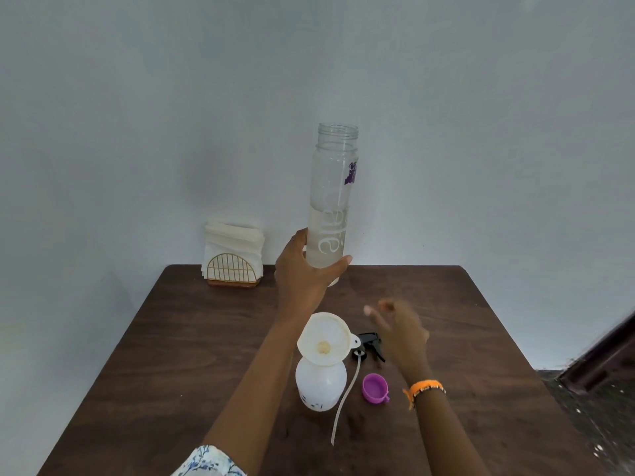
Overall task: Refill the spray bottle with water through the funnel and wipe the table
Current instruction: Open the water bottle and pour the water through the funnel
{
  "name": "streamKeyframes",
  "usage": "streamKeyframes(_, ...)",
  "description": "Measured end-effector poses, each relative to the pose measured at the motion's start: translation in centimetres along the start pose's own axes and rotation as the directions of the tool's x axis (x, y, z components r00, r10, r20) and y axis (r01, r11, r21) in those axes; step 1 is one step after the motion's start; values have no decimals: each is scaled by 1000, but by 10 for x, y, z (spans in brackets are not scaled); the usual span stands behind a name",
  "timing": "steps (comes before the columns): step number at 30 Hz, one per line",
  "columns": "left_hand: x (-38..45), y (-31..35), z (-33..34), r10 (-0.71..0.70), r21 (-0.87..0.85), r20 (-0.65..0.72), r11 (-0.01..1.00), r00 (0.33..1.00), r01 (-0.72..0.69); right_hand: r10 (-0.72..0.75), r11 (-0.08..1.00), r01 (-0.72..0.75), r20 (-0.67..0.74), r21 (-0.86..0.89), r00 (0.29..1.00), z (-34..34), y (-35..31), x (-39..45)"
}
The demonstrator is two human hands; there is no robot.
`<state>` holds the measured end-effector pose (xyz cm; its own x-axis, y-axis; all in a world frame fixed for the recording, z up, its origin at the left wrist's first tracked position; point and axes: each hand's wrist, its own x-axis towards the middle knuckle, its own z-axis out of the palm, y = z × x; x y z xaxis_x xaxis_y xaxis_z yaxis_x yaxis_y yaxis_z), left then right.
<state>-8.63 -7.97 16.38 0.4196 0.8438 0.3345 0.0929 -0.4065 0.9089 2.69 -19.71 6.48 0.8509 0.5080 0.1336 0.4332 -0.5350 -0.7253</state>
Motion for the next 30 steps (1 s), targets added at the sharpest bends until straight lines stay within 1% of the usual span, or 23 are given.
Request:
streamKeyframes(1, 0, 1, 0, 0, -3, -1, 1000, 1000, 0, -43, 990, 53, -76, 133, 996, -11, -18, 4)
streamKeyframes(2, 0, 2, 0, 0, -5, -1, 1000, 1000, 0, -85, 956, 125, -157, 265, 984, -23, -37, 8)
streamKeyframes(4, 1, 4, 1, -1, -9, 1, 1000, 1000, 1, -174, 852, 284, -274, 440, 946, -47, -75, 12)
streamKeyframes(5, 1, 4, 1, 0, -9, 0, 1000, 1000, 0, -214, 801, 339, -293, 493, 932, -57, -93, 13)
streamKeyframes(7, 1, 6, 2, 3, -11, 1, 1000, 1000, -3, -286, 727, 384, -258, 569, 923, -74, -123, 16)
streamKeyframes(8, 1, 6, 2, 4, -16, 1, 1000, 1000, -4, -322, 712, 387, -217, 586, 922, -79, -136, 18)
streamKeyframes(11, 4, 7, 4, 19, -23, 4, 1000, 1000, -19, -388, 719, 356, -80, 597, 918, -86, -165, 24)
streamKeyframes(13, 5, 8, 4, 34, -21, 9, 999, 999, -34, -399, 713, 344, -49, 611, 916, -84, -176, 25)
streamKeyframes(18, 8, 14, 5, 59, -29, 1, 998, 998, -59, -354, 698, 366, -148, 616, 924, -80, -190, 23)
streamKeyframes(24, 10, 19, 3, 84, -5, 16, 996, 996, -84, -351, 704, 397, -198, 589, 915, -83, -194, 25)
streamKeyframes(27, 10, 22, 1, 99, -25, 82, 995, 992, -97, -342, 698, 418, -242, 581, 908, -85, -192, 26)
streamKeyframes(30, 7, 22, -5, 101, -64, 200, 994, 975, -90, -345, 696, 437, -269, 570, 899, -86, -187, 25)
